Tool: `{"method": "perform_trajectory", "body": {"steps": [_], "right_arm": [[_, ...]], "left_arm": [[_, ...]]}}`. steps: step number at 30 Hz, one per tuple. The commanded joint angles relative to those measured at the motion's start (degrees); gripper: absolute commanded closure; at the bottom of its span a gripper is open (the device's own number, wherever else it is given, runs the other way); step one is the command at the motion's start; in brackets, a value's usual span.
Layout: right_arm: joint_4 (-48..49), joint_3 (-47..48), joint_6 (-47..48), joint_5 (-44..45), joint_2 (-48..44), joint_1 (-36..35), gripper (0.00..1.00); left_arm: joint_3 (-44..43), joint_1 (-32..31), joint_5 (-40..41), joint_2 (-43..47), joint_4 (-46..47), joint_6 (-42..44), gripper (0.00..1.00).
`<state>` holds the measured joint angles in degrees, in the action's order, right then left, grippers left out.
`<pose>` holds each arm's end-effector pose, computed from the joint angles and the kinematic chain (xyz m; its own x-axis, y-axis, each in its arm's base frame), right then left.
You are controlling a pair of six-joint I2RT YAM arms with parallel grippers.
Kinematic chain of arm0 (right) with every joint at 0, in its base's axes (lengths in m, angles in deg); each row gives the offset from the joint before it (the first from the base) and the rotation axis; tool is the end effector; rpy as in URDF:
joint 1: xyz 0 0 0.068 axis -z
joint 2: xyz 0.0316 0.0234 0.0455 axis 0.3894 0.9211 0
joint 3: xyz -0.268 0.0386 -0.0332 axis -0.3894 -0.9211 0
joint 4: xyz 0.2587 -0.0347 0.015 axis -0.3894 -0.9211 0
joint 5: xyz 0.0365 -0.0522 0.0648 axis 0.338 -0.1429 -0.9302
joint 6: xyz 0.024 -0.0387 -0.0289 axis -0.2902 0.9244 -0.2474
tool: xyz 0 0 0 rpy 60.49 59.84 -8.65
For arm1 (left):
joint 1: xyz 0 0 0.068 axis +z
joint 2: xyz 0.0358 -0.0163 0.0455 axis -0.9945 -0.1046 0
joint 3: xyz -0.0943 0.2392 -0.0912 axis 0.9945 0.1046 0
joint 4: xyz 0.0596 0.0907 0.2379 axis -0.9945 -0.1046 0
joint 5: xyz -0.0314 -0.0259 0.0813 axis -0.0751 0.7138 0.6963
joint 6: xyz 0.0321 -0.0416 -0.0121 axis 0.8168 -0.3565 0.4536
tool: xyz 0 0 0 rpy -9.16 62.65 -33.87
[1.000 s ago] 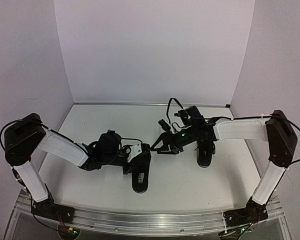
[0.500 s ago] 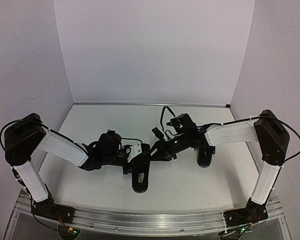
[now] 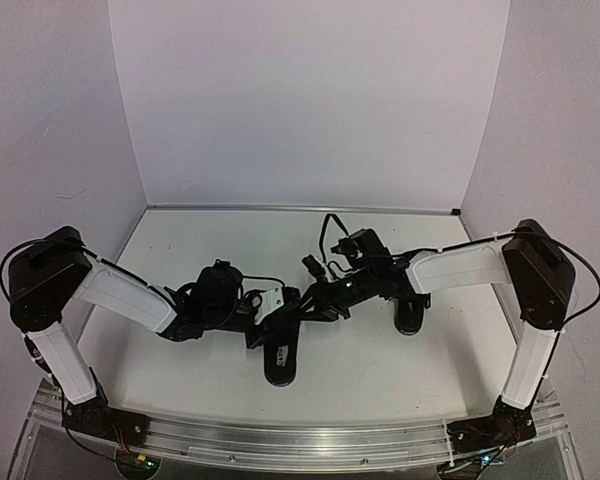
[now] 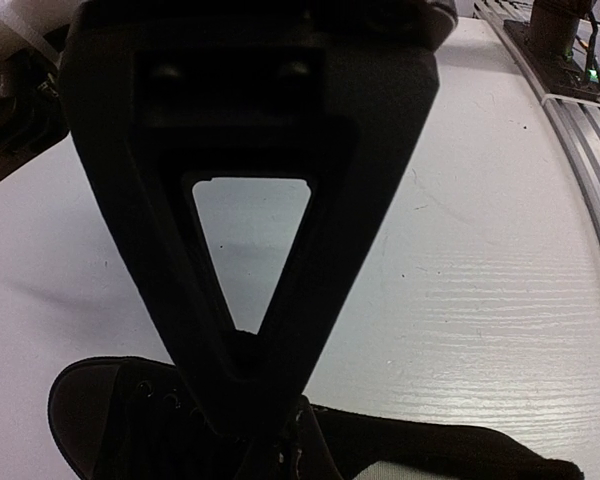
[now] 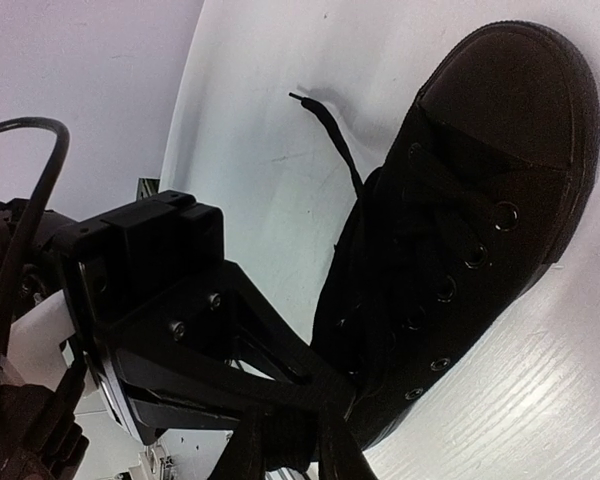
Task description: Tie the shoes
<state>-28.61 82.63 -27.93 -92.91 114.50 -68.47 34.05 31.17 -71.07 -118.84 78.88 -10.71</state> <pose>0.2601 0.3012 0.1831 -0.8982 -0.2903 -0.3302 -0.4217 0.3560 0.8339 0.1940 -0.2763 0.1503 0.1053 0.4729 -0.8748 0.9689 0.1493 0.1973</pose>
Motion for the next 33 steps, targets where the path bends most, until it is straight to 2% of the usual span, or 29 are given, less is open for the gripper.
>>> {"method": "perform_trajectory", "body": {"steps": [1,5,7,9,11,13,15,20,23,26,33], "right_arm": [[1.7,1.8,-0.3,-0.1,1.7,-0.6,0.82],[1.7,1.7,-0.2,-0.3,2.1,-0.8,0.81],[1.7,1.5,0.0,-0.2,2.1,-0.8,0.86],[1.7,1.6,0.1,0.0,2.0,-0.8,0.97],[1.7,1.6,0.2,0.2,2.0,-0.8,1.00],[1.7,1.7,0.3,0.5,1.8,-0.8,1.00],[1.6,1.7,0.4,1.0,1.6,-0.8,1.00],[1.6,1.6,0.7,1.9,1.0,-0.8,1.00],[1.6,1.8,0.7,2.0,1.0,-0.8,1.00],[1.6,2.2,0.8,1.9,1.1,-0.8,1.00],[1.6,2.7,0.7,1.8,1.1,-0.8,1.00]], "left_arm": [[-1.5,-0.2,0.5,1.7,1.1,0.8,1.00],[-1.6,-0.2,0.5,1.6,1.1,0.9,1.00],[-1.6,-0.2,0.5,1.7,1.0,0.9,1.00],[-1.7,-0.2,0.7,1.8,0.8,1.0,1.00],[-1.9,-0.2,1.3,1.9,0.0,0.8,0.97],[-2.4,-0.1,2.6,2.9,-2.7,0.6,0.86],[-2.6,0.2,4.6,5.8,-6.7,0.5,0.70],[-2.6,8.7,2.0,16.0,-21.0,0.2,0.47],[-5.6,11.8,5.1,17.3,-33.3,3.6,0.43],[-9.5,13.8,6.3,14.8,-43.6,6.5,0.43],[-15.8,16.3,5.5,7.6,-52.4,12.4,0.43]]}}
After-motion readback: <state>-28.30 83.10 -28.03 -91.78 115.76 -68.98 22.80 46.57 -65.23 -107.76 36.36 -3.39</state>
